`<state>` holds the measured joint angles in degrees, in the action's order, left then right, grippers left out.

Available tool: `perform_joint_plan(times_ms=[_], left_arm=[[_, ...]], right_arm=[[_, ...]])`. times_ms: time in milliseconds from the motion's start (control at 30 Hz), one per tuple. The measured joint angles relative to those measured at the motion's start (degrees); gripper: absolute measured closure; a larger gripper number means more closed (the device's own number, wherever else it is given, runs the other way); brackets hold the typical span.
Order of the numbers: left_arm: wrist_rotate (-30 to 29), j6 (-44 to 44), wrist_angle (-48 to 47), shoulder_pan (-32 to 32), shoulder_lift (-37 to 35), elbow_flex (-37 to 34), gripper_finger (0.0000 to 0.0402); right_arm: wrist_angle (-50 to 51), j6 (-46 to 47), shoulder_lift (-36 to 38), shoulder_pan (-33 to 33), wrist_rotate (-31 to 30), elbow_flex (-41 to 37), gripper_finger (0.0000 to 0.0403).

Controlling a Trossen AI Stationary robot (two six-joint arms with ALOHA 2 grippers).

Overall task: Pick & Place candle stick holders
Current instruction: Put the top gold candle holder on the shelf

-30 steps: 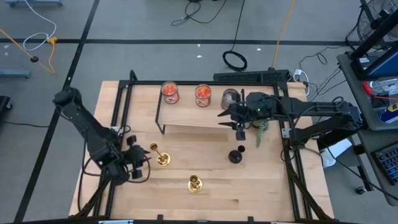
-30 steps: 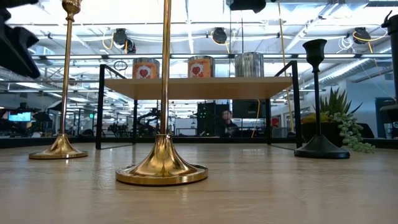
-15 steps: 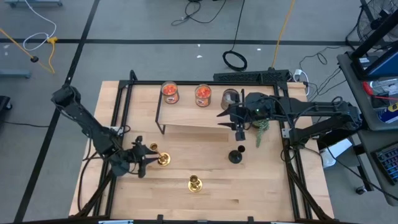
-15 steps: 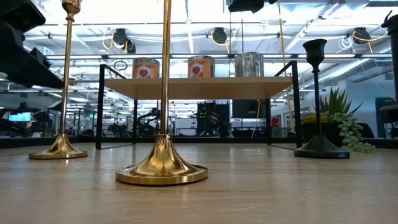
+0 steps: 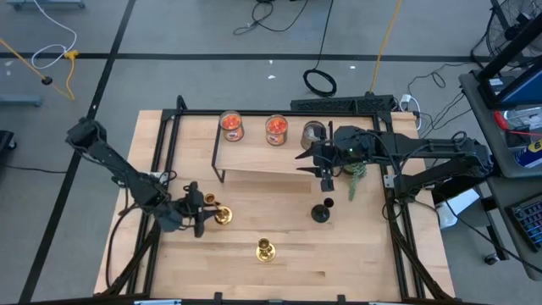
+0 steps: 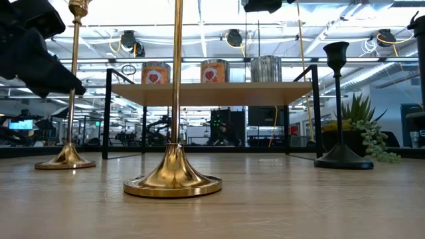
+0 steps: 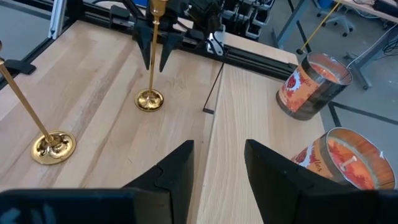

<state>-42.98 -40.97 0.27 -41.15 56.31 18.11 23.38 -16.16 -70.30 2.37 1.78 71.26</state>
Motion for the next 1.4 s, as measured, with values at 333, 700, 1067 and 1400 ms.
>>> perform_joint_plan(times_ms=[333,700,1067,1400], left_arm=[[3.9,4.5,0.4,1.9,0.0,0.0,0.0335],[8.6,16.0,17.9,5.8,-0.1,3.0,0.0378],[6.9,18.5,-12.4,18.5,-0.1,29.8,0.0386],[15.2,20.0,-24.8,36.3,-0.1,36.9,0.0383]], right_arm=[[0.0,0.0,0.0,0.0,0.0,0.0,0.0261],[-3.4,0.3,0.0,0.0,-0.2,-1.6,0.0261],[-8.8,-1.1,0.0,0.0,-0.2,-5.6,0.0261],[-9.8,1.9,-0.4,0.0,4.0,-7.7,0.0261]])
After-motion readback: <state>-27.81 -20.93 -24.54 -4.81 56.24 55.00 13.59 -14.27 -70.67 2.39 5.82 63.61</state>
